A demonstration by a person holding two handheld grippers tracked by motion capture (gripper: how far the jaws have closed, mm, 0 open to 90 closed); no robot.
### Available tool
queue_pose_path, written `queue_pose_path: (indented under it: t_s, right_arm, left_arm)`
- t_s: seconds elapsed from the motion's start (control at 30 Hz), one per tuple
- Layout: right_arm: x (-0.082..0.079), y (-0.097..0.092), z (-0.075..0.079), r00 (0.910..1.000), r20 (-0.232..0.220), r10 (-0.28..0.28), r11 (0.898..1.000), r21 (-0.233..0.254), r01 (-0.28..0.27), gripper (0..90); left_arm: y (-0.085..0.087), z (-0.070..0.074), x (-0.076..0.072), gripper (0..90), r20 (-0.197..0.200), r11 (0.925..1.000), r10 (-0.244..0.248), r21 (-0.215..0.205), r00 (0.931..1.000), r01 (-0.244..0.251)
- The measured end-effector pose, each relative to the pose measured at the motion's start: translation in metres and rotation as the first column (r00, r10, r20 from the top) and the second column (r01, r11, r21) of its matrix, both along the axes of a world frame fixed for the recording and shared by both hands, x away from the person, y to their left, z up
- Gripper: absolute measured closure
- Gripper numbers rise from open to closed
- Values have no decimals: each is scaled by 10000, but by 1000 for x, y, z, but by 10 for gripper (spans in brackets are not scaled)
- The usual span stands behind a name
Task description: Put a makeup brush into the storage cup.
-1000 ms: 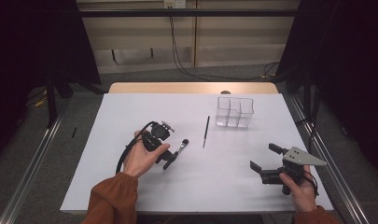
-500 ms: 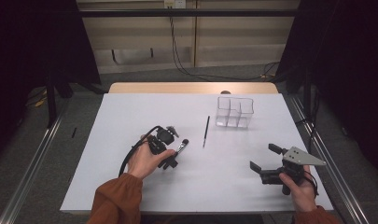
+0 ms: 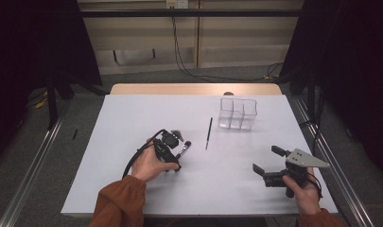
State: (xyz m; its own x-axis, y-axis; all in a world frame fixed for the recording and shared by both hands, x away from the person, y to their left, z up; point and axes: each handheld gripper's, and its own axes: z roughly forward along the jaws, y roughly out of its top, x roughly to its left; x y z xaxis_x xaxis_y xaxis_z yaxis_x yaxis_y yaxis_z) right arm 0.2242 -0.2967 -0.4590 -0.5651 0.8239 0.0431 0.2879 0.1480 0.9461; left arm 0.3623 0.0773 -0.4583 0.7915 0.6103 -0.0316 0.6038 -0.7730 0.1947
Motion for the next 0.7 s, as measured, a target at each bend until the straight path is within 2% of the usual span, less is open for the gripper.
queue_pose_path:
  t_s: [0.13,0.27,0.33,0.43,0.47,0.5,0.6,0.7]
  right_arm:
    - [0,0,0,10000,2,-17,10000,-55,17,0]
    - [0,0,0,10000,-4,-31,10000,-91,31,0]
    - [0,0,0,10000,-5,-22,10000,-88,22,0]
    - [0,0,-1,10000,-23,-18,10000,-92,18,0]
    - [0,0,-1,10000,-18,1,10000,-90,-1,0]
    - [0,1,-1,10000,-31,-3,10000,-90,3,0]
    - [0,1,-1,10000,-37,21,9999,-122,-21,0]
    - [0,1,-1,10000,-63,25,9999,-122,-26,0]
  left_arm:
    - [0,0,-1,69,-43,9999,115,-25,9999,-115]
    - [-1,1,-1,93,-114,9996,261,120,9996,-259]
    - [-1,4,-2,151,-142,9993,350,136,9993,-348]
    - [0,7,-3,307,-211,9994,313,143,9993,-310]
    - [0,8,-4,307,-216,9992,374,115,9991,-372]
    - [1,9,-4,370,-259,9994,298,210,9992,-292]
    - [-1,9,-4,398,-337,9988,448,237,9984,-440]
    - [-4,11,-5,488,-427,9984,514,267,9978,-503]
